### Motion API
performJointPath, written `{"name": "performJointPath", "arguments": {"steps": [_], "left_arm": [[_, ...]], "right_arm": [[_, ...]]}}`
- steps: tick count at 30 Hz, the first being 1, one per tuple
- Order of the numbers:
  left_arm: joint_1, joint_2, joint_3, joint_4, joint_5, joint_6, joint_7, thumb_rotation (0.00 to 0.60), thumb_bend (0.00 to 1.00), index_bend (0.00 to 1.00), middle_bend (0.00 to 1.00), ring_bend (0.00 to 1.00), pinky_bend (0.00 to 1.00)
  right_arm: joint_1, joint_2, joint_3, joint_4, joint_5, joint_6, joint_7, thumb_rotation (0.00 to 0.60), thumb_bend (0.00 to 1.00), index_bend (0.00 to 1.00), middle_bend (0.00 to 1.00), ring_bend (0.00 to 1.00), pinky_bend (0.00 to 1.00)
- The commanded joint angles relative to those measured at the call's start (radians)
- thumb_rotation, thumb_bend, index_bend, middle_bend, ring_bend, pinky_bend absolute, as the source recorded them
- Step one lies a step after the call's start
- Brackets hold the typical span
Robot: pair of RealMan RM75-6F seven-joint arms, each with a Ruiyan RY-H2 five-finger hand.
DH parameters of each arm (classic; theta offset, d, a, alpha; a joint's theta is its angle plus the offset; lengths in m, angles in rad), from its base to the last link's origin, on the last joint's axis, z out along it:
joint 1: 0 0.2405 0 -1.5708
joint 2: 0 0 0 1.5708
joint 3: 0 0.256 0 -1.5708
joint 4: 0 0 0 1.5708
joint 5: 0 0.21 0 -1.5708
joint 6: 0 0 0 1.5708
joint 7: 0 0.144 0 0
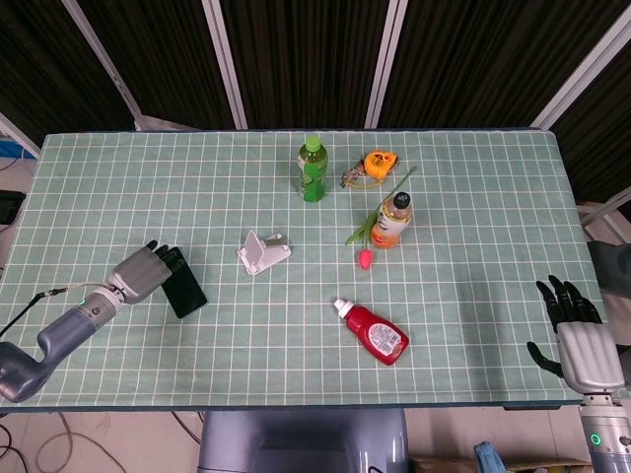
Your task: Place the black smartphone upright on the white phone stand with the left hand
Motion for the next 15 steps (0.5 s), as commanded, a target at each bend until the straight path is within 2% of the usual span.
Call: {"name": "performJointPath", "arguments": {"steps": [1,15], "left_arm": [[-0.011,-0.022,0.004,0.021,-0.001,0.000,-0.012,0.600,0.04,0.17,0.21,0.16,0.23],[-0.049,-0.084,0.027,0.071,0.001,-0.010,-0.031,0.600,0.05,0.18,0.23,0.16,0.24]], "right_arm": [[0.000,-0.001,0.000,0.001,0.001,0.000,0.001,0.600,0.36,0.05,0.00,0.00,0.18],[0.000,-0.002,0.000,0.004,0.000,0.001,0.009,0.600,0.36,0.05,0.00,0.00,0.18]]}}
